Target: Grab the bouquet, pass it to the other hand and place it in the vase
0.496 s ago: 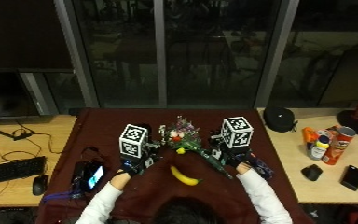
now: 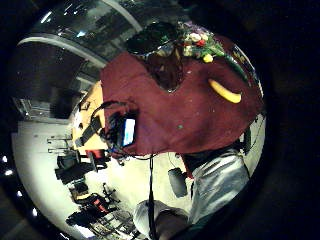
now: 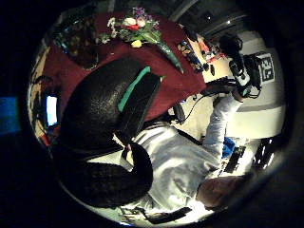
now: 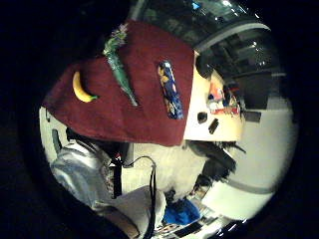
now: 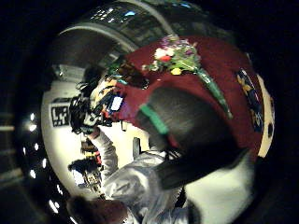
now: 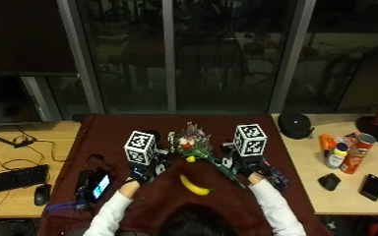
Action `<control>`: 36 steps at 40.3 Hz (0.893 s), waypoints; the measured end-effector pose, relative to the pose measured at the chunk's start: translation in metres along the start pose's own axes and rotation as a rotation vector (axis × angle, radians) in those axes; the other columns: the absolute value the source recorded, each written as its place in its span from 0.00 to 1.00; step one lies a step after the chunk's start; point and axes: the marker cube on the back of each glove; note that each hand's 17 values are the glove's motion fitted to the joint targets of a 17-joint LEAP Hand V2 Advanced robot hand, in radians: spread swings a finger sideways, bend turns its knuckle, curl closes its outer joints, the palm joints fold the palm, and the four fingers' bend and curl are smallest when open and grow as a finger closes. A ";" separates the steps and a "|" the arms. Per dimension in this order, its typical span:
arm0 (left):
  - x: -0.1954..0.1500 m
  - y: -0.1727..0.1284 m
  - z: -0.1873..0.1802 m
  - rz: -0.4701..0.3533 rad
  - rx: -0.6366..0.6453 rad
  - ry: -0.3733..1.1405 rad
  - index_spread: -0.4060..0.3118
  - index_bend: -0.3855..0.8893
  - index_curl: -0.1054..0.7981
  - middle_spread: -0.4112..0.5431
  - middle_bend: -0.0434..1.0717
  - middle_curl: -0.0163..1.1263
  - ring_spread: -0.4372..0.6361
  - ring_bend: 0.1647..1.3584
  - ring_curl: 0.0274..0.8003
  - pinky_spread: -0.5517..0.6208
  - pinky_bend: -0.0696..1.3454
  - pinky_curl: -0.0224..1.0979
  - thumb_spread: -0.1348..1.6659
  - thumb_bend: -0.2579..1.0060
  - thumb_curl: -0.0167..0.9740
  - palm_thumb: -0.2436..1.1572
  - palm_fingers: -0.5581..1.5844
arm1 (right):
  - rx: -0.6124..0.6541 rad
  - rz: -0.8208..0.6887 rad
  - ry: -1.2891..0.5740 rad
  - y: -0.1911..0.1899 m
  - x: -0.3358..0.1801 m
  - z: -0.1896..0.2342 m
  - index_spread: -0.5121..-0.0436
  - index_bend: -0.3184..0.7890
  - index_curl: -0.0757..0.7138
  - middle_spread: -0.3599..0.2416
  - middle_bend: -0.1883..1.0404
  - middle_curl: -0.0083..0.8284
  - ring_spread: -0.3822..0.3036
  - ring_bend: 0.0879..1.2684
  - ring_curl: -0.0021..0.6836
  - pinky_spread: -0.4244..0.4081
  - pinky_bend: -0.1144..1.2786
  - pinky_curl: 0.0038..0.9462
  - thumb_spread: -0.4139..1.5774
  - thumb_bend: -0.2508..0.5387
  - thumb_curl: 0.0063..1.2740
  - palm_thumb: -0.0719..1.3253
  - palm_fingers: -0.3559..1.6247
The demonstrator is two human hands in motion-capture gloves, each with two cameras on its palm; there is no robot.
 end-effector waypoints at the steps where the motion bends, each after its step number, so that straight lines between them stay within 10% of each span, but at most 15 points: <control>1: 0.002 -0.002 0.001 0.006 0.011 0.011 0.55 0.44 0.38 0.56 0.20 0.19 0.61 0.27 0.24 0.72 0.24 0.21 0.66 0.21 0.17 0.28 0.43 | -0.002 0.023 0.004 0.000 0.002 0.001 0.39 0.32 0.20 0.63 0.37 0.28 0.63 0.48 0.37 0.70 0.48 0.27 0.76 0.48 0.11 0.29 0.44; 20: 0.027 -0.016 0.009 0.064 0.055 0.129 0.54 0.43 0.45 0.54 0.20 0.26 0.60 0.26 0.28 0.72 0.21 0.26 0.70 0.19 0.23 0.28 0.44 | -0.006 0.235 -0.206 -0.061 0.067 0.025 0.70 0.32 0.18 0.64 0.41 0.41 0.47 0.58 0.54 0.57 0.60 0.37 0.75 0.29 0.18 0.27 0.51; 36: 0.026 -0.018 0.019 0.063 0.046 0.149 0.54 0.43 0.48 0.53 0.20 0.28 0.60 0.26 0.30 0.73 0.19 0.28 0.71 0.19 0.26 0.27 0.44 | -0.084 0.323 -0.256 -0.095 0.082 0.158 0.75 0.31 0.17 0.67 0.40 0.46 0.48 0.58 0.56 0.59 0.63 0.39 0.73 0.30 0.22 0.30 0.48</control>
